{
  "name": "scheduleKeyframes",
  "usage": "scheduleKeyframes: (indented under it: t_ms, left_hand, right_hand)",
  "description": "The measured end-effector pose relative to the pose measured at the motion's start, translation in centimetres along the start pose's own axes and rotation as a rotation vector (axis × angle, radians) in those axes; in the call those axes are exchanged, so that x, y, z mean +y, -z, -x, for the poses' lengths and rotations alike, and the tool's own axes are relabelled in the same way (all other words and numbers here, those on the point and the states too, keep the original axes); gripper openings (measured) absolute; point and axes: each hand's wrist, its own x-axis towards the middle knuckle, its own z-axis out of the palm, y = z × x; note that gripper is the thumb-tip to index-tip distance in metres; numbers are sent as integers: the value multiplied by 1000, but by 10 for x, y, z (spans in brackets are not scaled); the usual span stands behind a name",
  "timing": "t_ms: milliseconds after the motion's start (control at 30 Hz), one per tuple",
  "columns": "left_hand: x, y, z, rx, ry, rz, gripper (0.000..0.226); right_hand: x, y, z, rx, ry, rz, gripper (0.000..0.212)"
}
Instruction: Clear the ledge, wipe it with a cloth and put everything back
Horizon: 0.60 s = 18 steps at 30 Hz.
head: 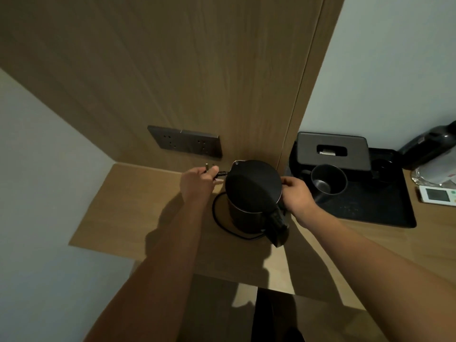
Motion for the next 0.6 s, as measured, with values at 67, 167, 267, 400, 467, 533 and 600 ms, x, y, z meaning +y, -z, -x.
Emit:
scheduleKeyframes:
  t_ms: [67,167,267,400,467,533,600]
  left_hand:
    - [-20,2,-3,-28,37,5,37]
    - [-42,-6,-3,-35,53,-71,28]
    - [-64,-17,0,-31,132,-79,31]
    - [-87,-32,8,-10,133,-107,30]
    - [-88,-36,11,1,127,-143,30]
    - [-86,-36,8,-4,142,-158,30]
    - [-81,-34,7,-14,148,-160,28]
  right_hand:
    - [0,-1,0,-29,-30,-60,21]
    - [3,0,-3,-45,-44,-94,26]
    - [5,1,-1,-105,-72,-84,28]
    - [6,-5,2,-108,-160,-146,23]
    - [8,-7,1,-105,-182,-145,29]
    - [9,-8,0,-98,-203,-162,46]
    - [12,-6,-2,-104,-233,-201,61]
